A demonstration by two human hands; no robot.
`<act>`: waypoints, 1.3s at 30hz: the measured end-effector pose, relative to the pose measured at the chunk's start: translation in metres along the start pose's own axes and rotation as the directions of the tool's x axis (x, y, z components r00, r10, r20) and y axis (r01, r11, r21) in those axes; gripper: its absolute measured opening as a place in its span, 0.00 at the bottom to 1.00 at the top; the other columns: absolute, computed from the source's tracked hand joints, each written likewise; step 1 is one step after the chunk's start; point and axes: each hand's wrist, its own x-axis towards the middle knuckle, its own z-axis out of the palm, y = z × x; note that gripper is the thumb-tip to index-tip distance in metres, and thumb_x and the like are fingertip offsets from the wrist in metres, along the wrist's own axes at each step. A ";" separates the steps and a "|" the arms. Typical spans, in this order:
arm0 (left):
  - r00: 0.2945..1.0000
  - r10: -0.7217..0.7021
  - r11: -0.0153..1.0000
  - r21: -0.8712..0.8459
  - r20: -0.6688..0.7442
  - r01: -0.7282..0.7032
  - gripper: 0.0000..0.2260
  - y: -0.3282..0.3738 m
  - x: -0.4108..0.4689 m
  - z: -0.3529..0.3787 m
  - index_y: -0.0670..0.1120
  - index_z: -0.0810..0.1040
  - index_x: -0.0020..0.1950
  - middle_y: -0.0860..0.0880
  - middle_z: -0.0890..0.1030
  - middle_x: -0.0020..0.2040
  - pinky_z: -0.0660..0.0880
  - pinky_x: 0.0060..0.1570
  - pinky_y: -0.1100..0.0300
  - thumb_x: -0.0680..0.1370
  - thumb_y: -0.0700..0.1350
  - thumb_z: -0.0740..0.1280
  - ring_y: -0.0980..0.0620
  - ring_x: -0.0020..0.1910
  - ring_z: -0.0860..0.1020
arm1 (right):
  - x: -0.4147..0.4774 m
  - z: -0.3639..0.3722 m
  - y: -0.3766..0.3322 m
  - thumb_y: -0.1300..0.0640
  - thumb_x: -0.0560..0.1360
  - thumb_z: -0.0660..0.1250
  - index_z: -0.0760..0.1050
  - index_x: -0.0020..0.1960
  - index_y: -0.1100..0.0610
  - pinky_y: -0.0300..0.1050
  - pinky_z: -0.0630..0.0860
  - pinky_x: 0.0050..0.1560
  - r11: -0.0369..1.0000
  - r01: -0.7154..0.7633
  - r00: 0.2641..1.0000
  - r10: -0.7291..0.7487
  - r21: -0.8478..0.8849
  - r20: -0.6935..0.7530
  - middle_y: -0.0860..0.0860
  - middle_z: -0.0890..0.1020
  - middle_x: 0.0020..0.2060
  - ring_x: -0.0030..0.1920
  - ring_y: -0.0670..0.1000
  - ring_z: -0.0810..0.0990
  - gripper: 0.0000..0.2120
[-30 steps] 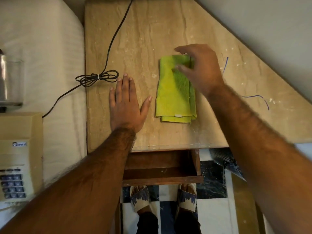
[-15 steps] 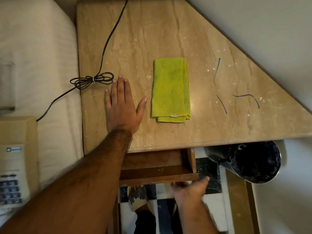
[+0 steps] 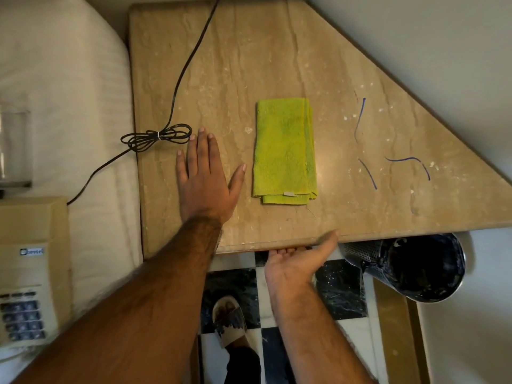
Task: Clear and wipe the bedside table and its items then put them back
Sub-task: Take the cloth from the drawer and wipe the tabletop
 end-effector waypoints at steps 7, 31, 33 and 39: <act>1.000 -0.007 1.000 0.018 -0.015 0.007 0.38 0.000 -0.001 0.001 0.41 0.54 0.85 0.43 0.55 0.86 0.51 0.83 0.40 0.84 0.67 0.49 0.43 0.85 0.54 | -0.003 -0.054 -0.039 0.34 0.75 0.66 0.86 0.48 0.61 0.44 0.83 0.46 0.386 0.424 0.885 0.016 -0.819 0.466 0.55 0.90 0.41 0.40 0.50 0.89 0.30; 1.000 -0.012 0.999 0.041 0.027 0.011 0.38 0.001 0.000 -0.002 0.41 0.50 0.85 0.42 0.52 0.86 0.51 0.83 0.39 0.84 0.66 0.47 0.42 0.85 0.51 | 0.098 0.101 -0.134 0.38 0.87 0.47 0.45 0.87 0.61 0.57 0.44 0.87 -0.817 0.450 0.337 -0.219 -0.361 0.915 0.58 0.45 0.87 0.87 0.58 0.42 0.38; 1.000 -0.012 0.999 0.043 0.017 0.011 0.38 0.001 0.000 -0.002 0.41 0.51 0.85 0.41 0.53 0.86 0.52 0.82 0.39 0.84 0.66 0.48 0.42 0.85 0.52 | 0.111 0.171 -0.160 0.38 0.87 0.47 0.48 0.87 0.62 0.58 0.46 0.86 -0.818 0.442 0.320 -0.240 -0.368 0.917 0.60 0.49 0.87 0.87 0.60 0.46 0.38; 1.000 -0.012 0.999 0.039 0.015 0.012 0.38 0.000 0.000 0.001 0.41 0.52 0.85 0.41 0.53 0.86 0.51 0.82 0.39 0.83 0.65 0.49 0.42 0.85 0.52 | 0.114 0.166 -0.169 0.41 0.87 0.50 0.51 0.86 0.63 0.58 0.48 0.86 -0.871 0.476 0.201 -0.028 -0.122 0.979 0.61 0.52 0.87 0.87 0.60 0.50 0.36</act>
